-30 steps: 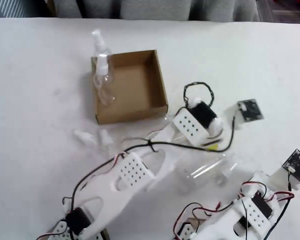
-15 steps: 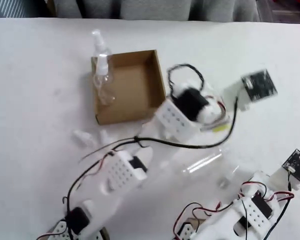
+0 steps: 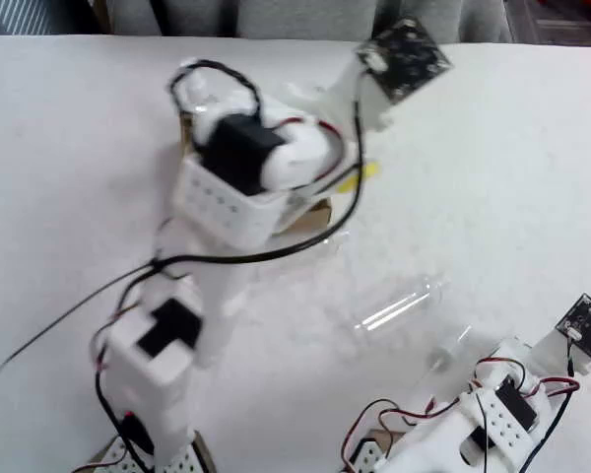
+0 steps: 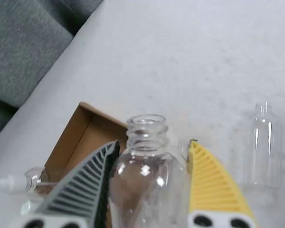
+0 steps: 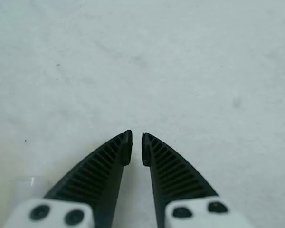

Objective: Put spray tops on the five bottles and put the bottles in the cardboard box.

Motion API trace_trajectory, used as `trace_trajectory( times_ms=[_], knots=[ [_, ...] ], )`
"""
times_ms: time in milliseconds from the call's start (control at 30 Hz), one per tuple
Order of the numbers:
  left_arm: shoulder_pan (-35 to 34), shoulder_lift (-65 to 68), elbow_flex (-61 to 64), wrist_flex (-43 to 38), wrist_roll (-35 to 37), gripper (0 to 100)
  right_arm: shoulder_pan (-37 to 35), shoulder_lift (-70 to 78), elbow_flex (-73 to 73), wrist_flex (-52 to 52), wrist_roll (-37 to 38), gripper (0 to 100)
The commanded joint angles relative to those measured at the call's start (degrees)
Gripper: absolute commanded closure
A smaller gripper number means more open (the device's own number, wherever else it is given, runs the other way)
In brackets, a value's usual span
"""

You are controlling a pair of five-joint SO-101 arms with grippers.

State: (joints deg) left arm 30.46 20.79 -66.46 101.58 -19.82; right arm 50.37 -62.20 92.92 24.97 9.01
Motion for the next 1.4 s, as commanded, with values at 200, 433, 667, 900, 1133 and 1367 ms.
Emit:
trace_trajectory(
  times_ms=[200, 433, 667, 900, 1133, 1367],
  knots=[
    [-13.58, -37.76, 39.47, 0.62, -0.09, 98, -0.92, -0.66, -0.35, -1.01, 0.53, 98.4],
    [-32.04, -56.31, 70.77, -5.01, -0.62, 98, -0.84, -0.66, -0.35, -1.01, 0.53, 98.4],
    [-52.97, -68.35, 105.41, -32.88, -0.53, 98, -0.84, -0.66, -0.35, -1.01, 0.53, 98.4],
    [-59.38, -70.99, 123.69, -45.54, -0.53, 98, -0.84, -0.66, -0.35, -1.01, 0.53, 98.4],
    [-65.89, -58.86, 119.65, -45.54, -0.53, 98, -0.84, -0.66, -0.35, -1.01, 0.53, 98.4],
    [-69.41, -35.91, 105.93, -45.45, -0.18, 98, -0.57, -0.66, -0.26, -1.01, 0.53, 98.4]
  ],
)
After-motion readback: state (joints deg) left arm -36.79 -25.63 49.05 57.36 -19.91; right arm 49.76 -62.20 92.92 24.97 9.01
